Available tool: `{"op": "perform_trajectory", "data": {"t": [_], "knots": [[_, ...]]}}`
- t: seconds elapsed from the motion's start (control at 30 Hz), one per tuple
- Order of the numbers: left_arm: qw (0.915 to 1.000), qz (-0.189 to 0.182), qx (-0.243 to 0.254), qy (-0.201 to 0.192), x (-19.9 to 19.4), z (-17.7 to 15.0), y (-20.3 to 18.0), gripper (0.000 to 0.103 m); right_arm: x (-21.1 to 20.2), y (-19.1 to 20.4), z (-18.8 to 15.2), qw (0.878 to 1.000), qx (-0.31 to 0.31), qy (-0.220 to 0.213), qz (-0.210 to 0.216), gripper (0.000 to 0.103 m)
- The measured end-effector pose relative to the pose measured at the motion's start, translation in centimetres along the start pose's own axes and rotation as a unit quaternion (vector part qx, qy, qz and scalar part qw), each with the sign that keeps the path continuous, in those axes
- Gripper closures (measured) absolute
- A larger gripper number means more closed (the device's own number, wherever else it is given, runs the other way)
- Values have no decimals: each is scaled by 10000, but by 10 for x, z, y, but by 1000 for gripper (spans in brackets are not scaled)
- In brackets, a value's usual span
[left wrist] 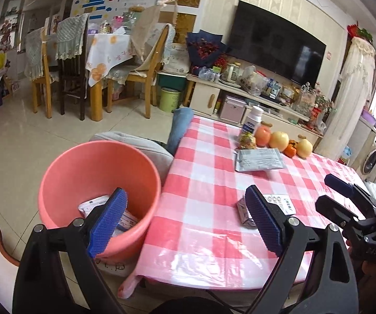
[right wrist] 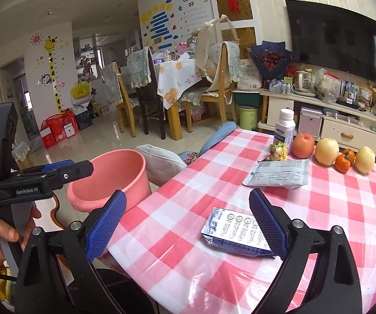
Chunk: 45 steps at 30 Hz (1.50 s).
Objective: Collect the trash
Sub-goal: 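Move both open tools back over the table toward the remaining packages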
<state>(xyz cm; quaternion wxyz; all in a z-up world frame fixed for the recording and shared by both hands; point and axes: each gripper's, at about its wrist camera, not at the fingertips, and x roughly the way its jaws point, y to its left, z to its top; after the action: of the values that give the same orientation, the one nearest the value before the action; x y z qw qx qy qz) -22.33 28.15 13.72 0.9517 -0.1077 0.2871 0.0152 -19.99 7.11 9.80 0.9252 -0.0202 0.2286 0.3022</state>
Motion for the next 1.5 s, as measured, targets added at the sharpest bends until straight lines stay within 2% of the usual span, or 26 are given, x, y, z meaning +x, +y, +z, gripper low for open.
{"op": "perform_trajectory", "data": {"t": [0.53, 0.73, 1.13, 1.5], "knots": [[9998, -5, 158, 136, -3, -3, -42, 11, -16, -34, -9, 9994, 332, -18, -64, 8], [9993, 120, 336, 61, -8, -2, -64, 11, -23, -54, -11, 9979, 634, -93, -6, 7], [9974, 209, 669, 165, -15, -2, -101, 11, -33, -89, -16, 9954, 949, -99, 59, 6], [9944, 241, 944, 413, -6, -10, -129, 11, -40, -119, -23, 9936, 1118, -128, 22, 6]]}}
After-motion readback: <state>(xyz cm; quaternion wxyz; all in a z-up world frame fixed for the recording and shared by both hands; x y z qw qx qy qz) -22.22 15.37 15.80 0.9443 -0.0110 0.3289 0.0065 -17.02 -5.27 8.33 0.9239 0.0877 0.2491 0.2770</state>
